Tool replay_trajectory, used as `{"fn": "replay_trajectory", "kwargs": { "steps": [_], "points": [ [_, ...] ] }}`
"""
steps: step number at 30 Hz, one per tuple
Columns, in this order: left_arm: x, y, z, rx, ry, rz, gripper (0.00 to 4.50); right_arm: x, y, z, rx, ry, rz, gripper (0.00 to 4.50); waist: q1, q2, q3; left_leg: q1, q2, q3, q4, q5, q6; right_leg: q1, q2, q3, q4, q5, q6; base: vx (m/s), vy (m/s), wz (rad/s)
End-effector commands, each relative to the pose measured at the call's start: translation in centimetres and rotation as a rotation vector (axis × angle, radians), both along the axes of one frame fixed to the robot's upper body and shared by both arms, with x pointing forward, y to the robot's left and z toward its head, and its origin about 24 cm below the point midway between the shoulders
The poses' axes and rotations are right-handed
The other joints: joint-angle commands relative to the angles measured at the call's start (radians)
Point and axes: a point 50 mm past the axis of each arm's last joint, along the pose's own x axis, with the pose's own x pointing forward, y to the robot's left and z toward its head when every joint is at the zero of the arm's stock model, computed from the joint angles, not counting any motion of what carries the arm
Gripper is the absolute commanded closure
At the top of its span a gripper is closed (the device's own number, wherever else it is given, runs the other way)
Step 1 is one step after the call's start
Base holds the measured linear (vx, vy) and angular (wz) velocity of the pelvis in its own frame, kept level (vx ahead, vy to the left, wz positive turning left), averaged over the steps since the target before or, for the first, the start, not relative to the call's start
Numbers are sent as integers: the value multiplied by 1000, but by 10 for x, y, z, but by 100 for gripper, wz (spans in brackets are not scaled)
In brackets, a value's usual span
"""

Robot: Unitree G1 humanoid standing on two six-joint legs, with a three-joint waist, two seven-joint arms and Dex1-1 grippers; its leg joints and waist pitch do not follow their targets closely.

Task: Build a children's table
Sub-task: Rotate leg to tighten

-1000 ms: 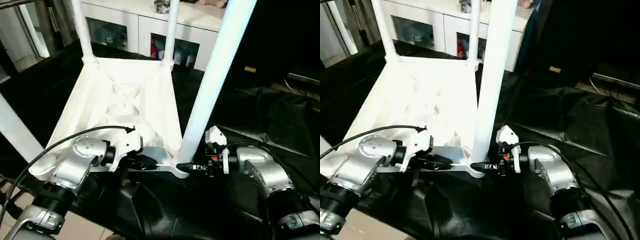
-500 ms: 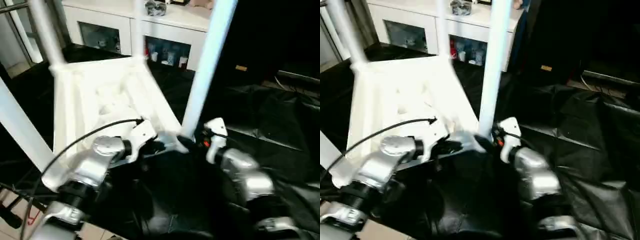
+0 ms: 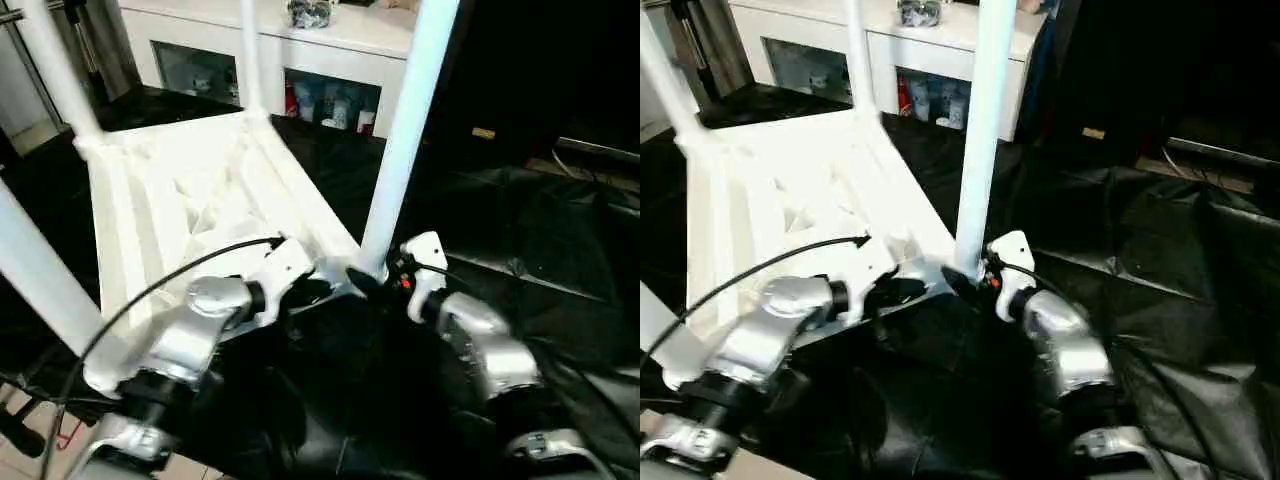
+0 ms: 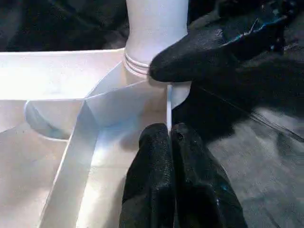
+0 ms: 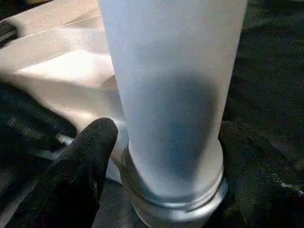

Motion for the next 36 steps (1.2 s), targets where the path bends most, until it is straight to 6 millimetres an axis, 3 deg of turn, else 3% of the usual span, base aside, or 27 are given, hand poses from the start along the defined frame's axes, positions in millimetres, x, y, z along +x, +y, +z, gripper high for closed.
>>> {"fn": "replay_trajectory", "kwargs": {
  "steps": [1, 6, 9, 14, 22, 30, 36],
  "points": [
    [-8, -18, 11, -73, -32, -157, 450, -6, 7, -2, 2, 29, 108, 89, 1, 2, -55, 9, 22, -5, -65, -152, 56, 47, -39, 34, -67, -21, -228, 0, 0, 0],
    [-11, 0, 11, -28, 7, -248, 450, -12, -8, 10, 3, 30, 293, 89, 12, 0, -54, 10, 24, -3, -63, -140, 79, 46, -39, 33, -62, 7, -249, 0, 0, 0],
    [-16, 15, 10, 21, 67, -338, 450, -17, -19, 13, -30, 49, 410, 89, 15, -1, -53, 10, 25, -2, -63, -141, 74, 47, -40, 31, -60, -10, -254, 0, 0, 0],
    [-16, 21, 11, 34, 88, -360, 450, -16, -20, 16, -19, 72, 443, 89, 16, -5, -52, 10, 27, 1, -62, -143, 67, 46, -44, 32, -59, -27, -262, 0, 0, 0],
    [-15, 23, 11, 29, 104, -379, 450, -18, -19, 17, 17, 102, 480, 164, 19, -8, -53, 11, 27, 1, -60, -128, 62, 46, -44, 32, -56, -12, -269, 0, 0, 0],
    [-8, 20, 11, 22, 53, -288, 450, -25, -20, 10, 52, 122, 423, 189, 22, -12, -52, 11, 28, 1, -59, -123, 61, 47, -45, 34, -56, -4, -265, 0, 0, 0],
    [8, 6, 16, -9, -28, -74, 450, -21, -18, -6, 51, 109, 159, 193, 25, -12, -48, 13, 27, -3, -67, -195, 16, 43, -50, 36, -72, -143, -225, 0, 0, 0]
  ]
}}
